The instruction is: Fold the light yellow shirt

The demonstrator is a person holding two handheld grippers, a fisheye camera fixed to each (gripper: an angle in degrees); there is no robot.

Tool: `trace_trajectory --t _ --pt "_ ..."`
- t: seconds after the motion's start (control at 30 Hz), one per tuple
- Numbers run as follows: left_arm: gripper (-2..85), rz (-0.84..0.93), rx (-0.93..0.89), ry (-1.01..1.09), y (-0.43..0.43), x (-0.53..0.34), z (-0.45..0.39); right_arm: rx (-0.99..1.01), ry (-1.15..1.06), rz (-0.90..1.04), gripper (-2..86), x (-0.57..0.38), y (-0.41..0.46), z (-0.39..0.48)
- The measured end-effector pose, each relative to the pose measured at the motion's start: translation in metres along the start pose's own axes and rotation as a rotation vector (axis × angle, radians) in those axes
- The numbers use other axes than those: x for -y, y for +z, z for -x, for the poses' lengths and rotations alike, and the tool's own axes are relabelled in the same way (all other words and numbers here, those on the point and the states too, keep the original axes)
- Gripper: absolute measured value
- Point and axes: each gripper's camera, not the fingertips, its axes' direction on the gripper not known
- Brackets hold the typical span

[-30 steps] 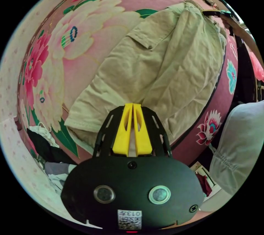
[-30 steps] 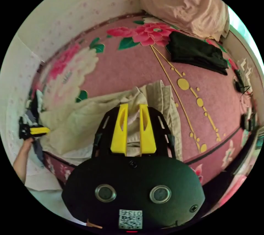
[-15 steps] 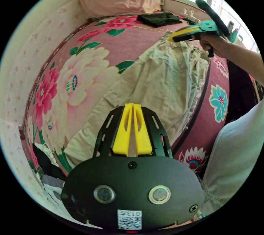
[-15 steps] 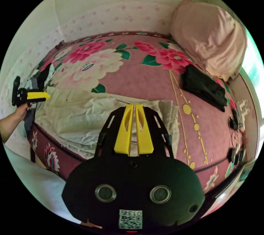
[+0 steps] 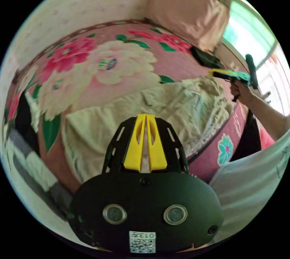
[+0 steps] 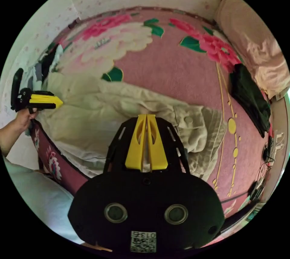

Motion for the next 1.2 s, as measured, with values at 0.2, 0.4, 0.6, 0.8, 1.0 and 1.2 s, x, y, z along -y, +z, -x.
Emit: trace_trajectory --t 0.2,0.4,0.6,0.8,1.0,1.2 --pt "12.0 -0.06 0.244 -0.591 -0.067 -0.153 0.121 0.282 -0.341 -0.025 7.0 0.086 0.013 0.142" --pt "14.2 0.006 0.01 -0.736 -0.04 -0.219 0.168 0.532 -0.63 0.079 8.2 0.189 0.103 0.338" --pt "11.4 -0.005 -0.119 -0.789 -0.018 -0.246 0.206 0.526 -0.944 0.381 9.0 0.24 0.194 0.495" --pt "4.6 -0.014 -0.15 -0.785 -0.017 -0.26 0.225 0.355 -1.075 0.575 7.4 0.221 0.252 0.566" --pt "0.7 -0.079 -0.347 -0.823 -0.021 -0.273 0.251 0.336 -1.046 0.508 2.9 0.216 0.212 0.565" --pt "0.1 -0.251 -0.506 -0.612 -0.1 -0.25 0.223 0.426 -1.014 0.214 2.4 0.213 0.072 0.48"
